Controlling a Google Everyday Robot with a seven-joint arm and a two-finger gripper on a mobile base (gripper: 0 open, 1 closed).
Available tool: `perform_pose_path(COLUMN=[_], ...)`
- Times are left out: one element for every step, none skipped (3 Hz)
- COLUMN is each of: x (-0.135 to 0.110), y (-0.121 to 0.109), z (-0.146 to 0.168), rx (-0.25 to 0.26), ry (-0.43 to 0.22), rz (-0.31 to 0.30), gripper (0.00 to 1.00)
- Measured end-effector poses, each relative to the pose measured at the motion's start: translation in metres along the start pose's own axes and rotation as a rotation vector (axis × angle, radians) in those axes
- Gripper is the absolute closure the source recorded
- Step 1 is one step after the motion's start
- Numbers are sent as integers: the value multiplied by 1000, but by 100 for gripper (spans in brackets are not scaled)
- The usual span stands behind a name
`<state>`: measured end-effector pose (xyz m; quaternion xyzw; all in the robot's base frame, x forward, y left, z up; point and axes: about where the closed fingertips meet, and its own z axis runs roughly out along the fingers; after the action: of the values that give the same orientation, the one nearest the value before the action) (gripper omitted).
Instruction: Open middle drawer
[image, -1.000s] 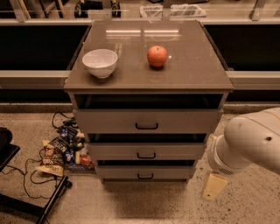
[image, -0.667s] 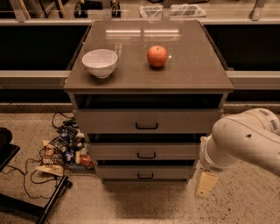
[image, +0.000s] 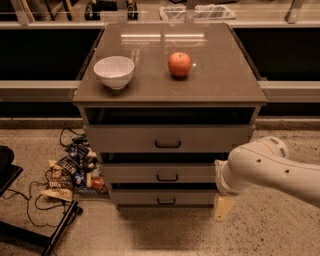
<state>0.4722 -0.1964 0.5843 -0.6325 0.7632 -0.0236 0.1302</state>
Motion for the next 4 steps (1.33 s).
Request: perform_pose_path(x=[-7,-11,-12,-13], y=[-15,-17,-18,-28], z=[36,81,86,106], rx=[2,-42,-37,-42], ry=[11,23,24,85], rz=[-44,-42,-41,-51], gripper=[0,0,0,0])
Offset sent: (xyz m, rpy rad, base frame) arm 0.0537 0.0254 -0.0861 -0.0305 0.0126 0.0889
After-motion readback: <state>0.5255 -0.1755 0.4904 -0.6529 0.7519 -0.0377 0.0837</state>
